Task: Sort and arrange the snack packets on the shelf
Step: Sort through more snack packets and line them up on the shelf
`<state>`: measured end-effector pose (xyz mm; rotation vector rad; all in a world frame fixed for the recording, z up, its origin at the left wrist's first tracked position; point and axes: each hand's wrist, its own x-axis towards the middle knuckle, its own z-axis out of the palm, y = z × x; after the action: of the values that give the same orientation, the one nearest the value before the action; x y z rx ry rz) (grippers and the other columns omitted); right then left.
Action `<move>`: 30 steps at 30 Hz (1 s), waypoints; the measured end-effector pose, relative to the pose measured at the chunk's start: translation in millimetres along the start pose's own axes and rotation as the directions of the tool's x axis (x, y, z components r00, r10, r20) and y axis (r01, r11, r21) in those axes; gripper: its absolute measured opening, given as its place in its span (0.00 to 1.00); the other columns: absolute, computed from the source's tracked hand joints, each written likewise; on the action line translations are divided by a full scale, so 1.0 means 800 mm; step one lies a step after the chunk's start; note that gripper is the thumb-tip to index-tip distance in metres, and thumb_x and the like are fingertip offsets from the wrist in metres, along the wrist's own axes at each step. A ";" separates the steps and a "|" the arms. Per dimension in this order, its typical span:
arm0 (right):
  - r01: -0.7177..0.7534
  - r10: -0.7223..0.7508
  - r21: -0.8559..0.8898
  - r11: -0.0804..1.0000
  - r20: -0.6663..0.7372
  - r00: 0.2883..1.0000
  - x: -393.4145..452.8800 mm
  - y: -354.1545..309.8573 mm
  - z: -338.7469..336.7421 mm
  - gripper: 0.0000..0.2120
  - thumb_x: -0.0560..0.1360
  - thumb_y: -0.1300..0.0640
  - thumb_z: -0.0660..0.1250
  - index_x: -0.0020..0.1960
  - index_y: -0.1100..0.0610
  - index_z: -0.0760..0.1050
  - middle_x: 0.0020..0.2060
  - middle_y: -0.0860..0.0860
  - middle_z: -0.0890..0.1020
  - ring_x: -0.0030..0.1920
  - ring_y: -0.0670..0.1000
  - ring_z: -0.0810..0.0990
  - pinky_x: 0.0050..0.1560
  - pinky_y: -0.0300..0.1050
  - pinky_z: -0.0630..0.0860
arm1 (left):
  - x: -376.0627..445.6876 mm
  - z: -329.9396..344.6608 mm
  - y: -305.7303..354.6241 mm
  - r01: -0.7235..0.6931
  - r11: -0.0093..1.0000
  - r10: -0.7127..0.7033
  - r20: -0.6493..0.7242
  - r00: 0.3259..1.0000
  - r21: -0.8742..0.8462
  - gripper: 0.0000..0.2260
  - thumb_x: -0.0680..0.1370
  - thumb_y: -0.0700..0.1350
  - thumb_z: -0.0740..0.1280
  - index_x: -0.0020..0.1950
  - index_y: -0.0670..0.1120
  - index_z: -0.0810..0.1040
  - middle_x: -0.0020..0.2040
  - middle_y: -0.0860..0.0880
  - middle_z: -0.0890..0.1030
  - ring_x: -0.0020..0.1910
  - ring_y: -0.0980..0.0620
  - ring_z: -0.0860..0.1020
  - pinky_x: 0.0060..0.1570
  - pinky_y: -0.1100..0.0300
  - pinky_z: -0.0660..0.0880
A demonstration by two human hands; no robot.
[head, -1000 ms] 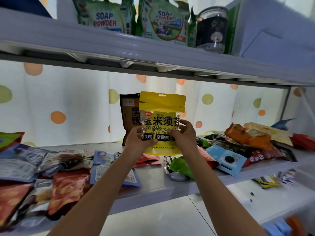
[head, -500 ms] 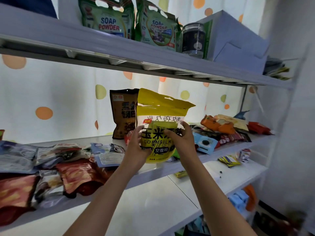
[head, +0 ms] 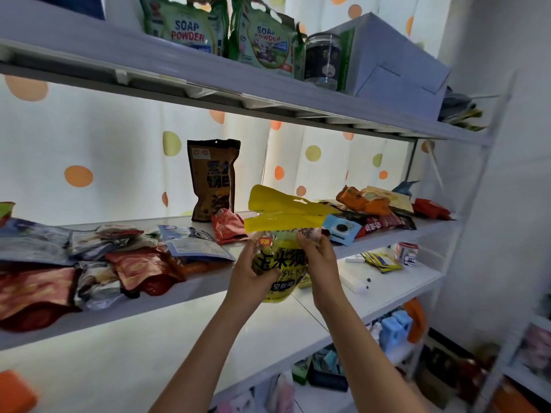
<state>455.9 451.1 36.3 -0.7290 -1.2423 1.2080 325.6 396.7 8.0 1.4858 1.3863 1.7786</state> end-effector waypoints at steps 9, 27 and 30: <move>-0.108 0.108 0.038 0.993 0.024 0.994 -0.053 0.022 -0.091 0.14 0.73 0.54 0.71 0.55 0.57 0.73 0.49 0.55 0.81 0.49 0.52 0.81 0.46 0.48 0.77 | -0.075 0.066 -0.016 -0.023 0.959 0.019 0.017 1.000 0.282 0.24 0.69 0.47 0.68 0.65 0.54 0.70 0.59 0.52 0.76 0.58 0.51 0.76 0.54 0.47 0.77; -0.321 0.341 0.134 0.938 -0.178 0.923 -0.179 0.060 -0.258 0.08 0.76 0.66 0.63 0.44 0.54 0.73 0.35 0.48 0.78 0.41 0.48 0.76 0.39 0.44 0.71 | -0.235 0.177 -0.022 -0.114 0.901 -0.015 0.291 0.957 0.419 0.24 0.75 0.44 0.71 0.70 0.52 0.70 0.67 0.51 0.71 0.63 0.50 0.74 0.58 0.55 0.75; -0.332 0.347 0.103 0.938 -0.215 0.913 -0.192 0.064 -0.284 0.07 0.75 0.65 0.64 0.40 0.55 0.71 0.34 0.51 0.77 0.39 0.50 0.76 0.36 0.45 0.72 | -0.249 0.189 -0.019 -0.092 0.923 -0.031 0.312 0.949 0.372 0.23 0.75 0.43 0.72 0.67 0.56 0.71 0.64 0.53 0.74 0.63 0.50 0.74 0.60 0.52 0.74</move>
<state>674.8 361.3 -110.7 -1.0376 -0.9018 1.3927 524.3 301.7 -110.8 1.9027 1.6056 1.2541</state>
